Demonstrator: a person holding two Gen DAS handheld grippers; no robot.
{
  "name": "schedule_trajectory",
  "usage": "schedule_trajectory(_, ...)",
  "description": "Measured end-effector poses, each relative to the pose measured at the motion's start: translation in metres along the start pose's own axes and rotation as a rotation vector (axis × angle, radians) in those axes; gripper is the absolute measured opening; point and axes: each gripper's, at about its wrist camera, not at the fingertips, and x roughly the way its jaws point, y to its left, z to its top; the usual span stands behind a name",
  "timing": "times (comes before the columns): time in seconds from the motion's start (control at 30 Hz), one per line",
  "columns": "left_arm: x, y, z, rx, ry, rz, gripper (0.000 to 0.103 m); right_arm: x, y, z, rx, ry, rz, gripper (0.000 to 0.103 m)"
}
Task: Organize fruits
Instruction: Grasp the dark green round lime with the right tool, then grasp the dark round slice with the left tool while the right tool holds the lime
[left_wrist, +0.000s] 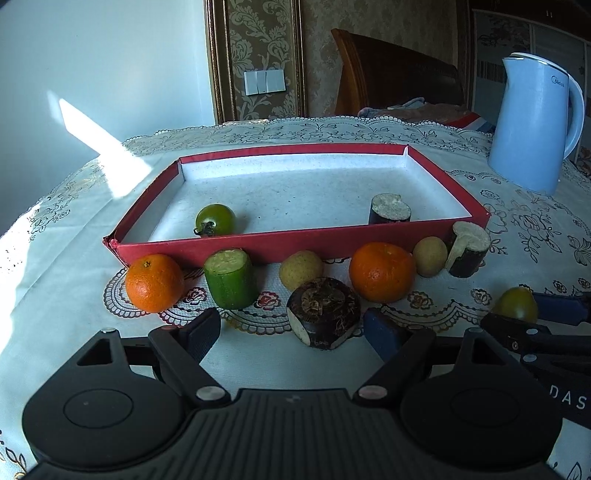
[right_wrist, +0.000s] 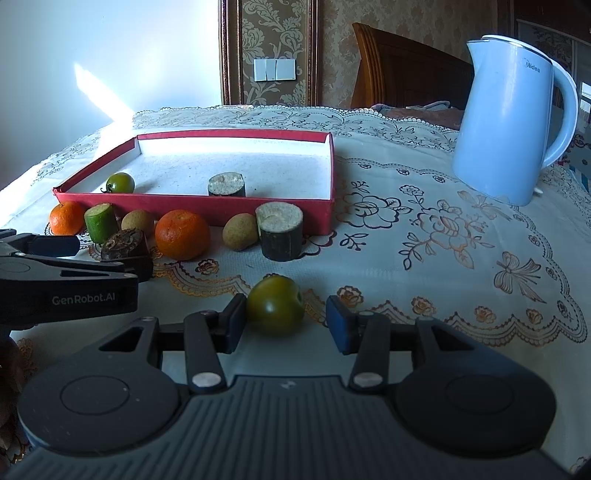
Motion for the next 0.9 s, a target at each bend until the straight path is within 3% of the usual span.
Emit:
schedule_trajectory(0.23,0.003,-0.001,0.002,-0.006,0.010,0.005,0.086,-0.001,0.005,-0.001,-0.024,-0.003,-0.018,0.044)
schedule_trajectory(0.53,0.001,-0.008,0.001,0.018,-0.002,0.028,0.085,-0.002,0.008,0.000,-0.028,-0.003,-0.004,0.031)
schedule_trajectory(0.9,0.000,-0.011,0.001,0.019,0.002,0.052,0.085,0.001,0.012,0.003,0.015,0.001,-0.032,0.032)
